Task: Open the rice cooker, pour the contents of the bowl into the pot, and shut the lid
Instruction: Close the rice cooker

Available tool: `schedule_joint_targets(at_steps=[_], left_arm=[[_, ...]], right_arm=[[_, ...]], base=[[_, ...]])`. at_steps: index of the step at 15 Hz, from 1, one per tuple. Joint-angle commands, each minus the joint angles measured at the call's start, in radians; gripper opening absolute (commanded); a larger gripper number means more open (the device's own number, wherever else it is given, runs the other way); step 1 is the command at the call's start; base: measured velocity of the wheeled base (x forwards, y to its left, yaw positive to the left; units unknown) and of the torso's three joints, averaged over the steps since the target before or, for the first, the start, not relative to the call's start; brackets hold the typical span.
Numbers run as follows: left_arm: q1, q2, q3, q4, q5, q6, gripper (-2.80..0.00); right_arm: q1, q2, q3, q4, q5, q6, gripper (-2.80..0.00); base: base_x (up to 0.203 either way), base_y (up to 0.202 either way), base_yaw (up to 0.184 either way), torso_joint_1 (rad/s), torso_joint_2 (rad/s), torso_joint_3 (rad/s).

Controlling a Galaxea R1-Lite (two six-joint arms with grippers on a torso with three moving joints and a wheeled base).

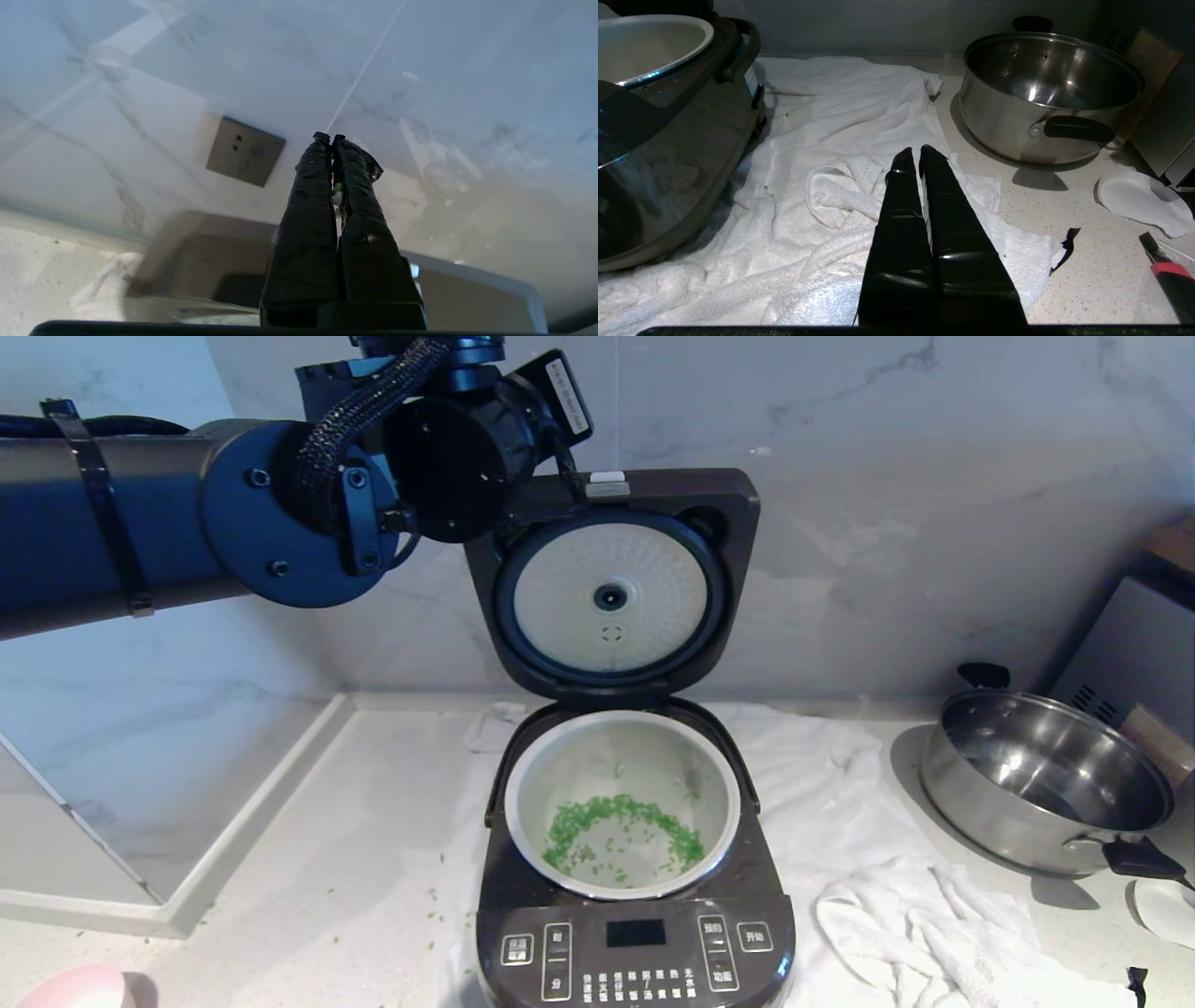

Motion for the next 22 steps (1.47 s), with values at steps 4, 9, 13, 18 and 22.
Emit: schedule_joint_targets(at_steps=[4, 9, 13, 18, 22], left_arm=[[-0.006, 0.058, -0.027, -0.004, 0.014, 0.043, -2.8], [0.003, 0.106, -0.097, -0.004, 0.019, 0.091, -2.8], [0.008, 0.1, -0.089, 0.008, 0.019, 0.156, -2.8], [0.007, 0.085, -0.075, 0.076, 0.02, 0.218, -2.8], [-0.003, 0.063, -0.07, 0.144, 0.017, 0.223, -2.8]], right_arm=[[0.0, 0.002, 0.0, 0.0, 0.001, -0.001, -2.8], [0.0, 0.002, 0.0, 0.0, 0.001, 0.0, -2.8], [0.0, 0.002, 0.0, 0.0, 0.001, 0.0, -2.8], [0.0, 0.002, 0.0, 0.0, 0.001, -0.001, -2.8], [0.0, 0.002, 0.0, 0.0, 0.001, -0.001, -2.8]], base=[[0.0, 0.0, 0.0, 0.0, 0.0, 0.0], [0.0, 0.0, 0.0, 0.0, 0.0, 0.0], [0.0, 0.0, 0.0, 0.0, 0.0, 0.0], [0.0, 0.0, 0.0, 0.0, 0.0, 0.0], [0.0, 0.0, 0.0, 0.0, 0.0, 0.0]])
